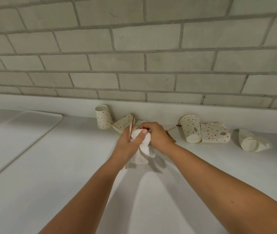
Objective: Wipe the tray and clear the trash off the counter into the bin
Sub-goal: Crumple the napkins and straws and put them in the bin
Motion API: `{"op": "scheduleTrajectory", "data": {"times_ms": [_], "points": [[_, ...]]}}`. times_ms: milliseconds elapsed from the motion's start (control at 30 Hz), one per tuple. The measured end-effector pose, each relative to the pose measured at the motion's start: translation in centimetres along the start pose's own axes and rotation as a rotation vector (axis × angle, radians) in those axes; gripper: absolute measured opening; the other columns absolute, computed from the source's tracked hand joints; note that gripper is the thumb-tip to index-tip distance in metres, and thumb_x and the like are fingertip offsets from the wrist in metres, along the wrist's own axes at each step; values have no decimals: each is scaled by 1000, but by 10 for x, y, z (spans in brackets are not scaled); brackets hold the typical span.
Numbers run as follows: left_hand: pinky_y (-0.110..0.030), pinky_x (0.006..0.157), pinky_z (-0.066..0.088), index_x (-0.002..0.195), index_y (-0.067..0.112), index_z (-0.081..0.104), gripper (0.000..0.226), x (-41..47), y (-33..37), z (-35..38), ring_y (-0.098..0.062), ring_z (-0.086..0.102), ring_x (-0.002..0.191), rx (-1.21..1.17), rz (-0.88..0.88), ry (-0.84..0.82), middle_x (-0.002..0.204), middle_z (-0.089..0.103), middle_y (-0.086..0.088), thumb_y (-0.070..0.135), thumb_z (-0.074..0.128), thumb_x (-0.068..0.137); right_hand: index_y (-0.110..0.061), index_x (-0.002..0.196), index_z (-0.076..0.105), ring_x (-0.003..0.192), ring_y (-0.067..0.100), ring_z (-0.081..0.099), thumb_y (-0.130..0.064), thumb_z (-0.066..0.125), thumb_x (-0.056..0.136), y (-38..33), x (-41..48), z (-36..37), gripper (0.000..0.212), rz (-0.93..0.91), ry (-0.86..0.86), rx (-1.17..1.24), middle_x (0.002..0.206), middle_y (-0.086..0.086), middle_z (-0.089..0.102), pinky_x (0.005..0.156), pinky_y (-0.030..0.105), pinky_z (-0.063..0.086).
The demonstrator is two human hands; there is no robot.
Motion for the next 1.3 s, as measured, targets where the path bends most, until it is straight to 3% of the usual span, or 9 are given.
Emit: {"op": "scheduleTrajectory", "data": {"times_ms": [167,300,433,633,733,833,900,1067,1300], "points": [[-41,84,53,94,26,54,1,2,-22,-27,-26,65,95,-111,-24,206,97,65,-4,25,55,93,-13,113,53,81,19,59,8,47,90,14,0,24,32,217,-232,464,96,6,60,67,23,50],[-45,89,52,101,18,55,9,-1,-33,-47,-28,63,97,-114,-65,289,101,64,-7,23,52,94,-13,128,53,120,28,47,-10,54,89,51,33,-22,40,182,-32,-429,129,9,50,95,31,41],[-44,89,53,95,25,53,3,-2,-31,-55,-24,62,97,-118,-33,290,102,63,-4,24,51,94,-16,147,26,135,32,29,-21,49,92,84,44,-25,59,267,-251,-801,150,9,26,110,42,30],[-44,89,53,96,24,54,3,-6,-30,-57,-24,62,96,-91,-23,274,101,64,-3,25,53,93,-10,138,37,123,30,42,-18,64,82,82,55,-17,63,251,-268,-797,135,14,39,97,36,43],[-47,89,53,92,27,55,2,-7,-35,-63,-25,64,94,-65,-28,279,99,65,-4,28,53,93,-9,137,35,124,31,40,-43,72,75,89,48,-34,80,300,-169,-835,133,14,38,100,39,42],[-46,87,53,91,27,55,3,-9,-39,-64,-26,64,93,-61,-41,288,96,65,-4,29,53,93,-7,116,50,104,24,54,-56,72,72,97,38,-40,69,347,-193,-821,117,10,54,76,28,47],[-45,86,53,94,24,55,5,-10,-38,-60,-27,64,93,-72,-42,285,95,64,-5,29,53,93,-8,105,53,90,18,52,-46,75,74,99,32,-34,54,364,-215,-692,103,7,58,56,18,36],[-44,85,53,90,26,54,4,-13,-33,-55,-25,64,91,-75,-39,270,92,63,-3,28,54,93,-14,72,52,68,15,55,-13,78,72,84,26,-21,27,343,-248,-495,78,2,57,49,19,39],[-46,87,54,88,28,54,4,-15,-35,-68,-25,64,91,-81,-39,296,93,64,-3,29,54,93,-8,83,53,76,20,53,5,51,84,53,47,-49,13,237,25,-443,84,6,54,56,24,41]]}}
Point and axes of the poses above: each hand's wrist, its own x-axis towards the middle knuckle, its own z-axis out of the palm, y = z × x, the point moved 8 cm from there along x, towards the middle knuckle
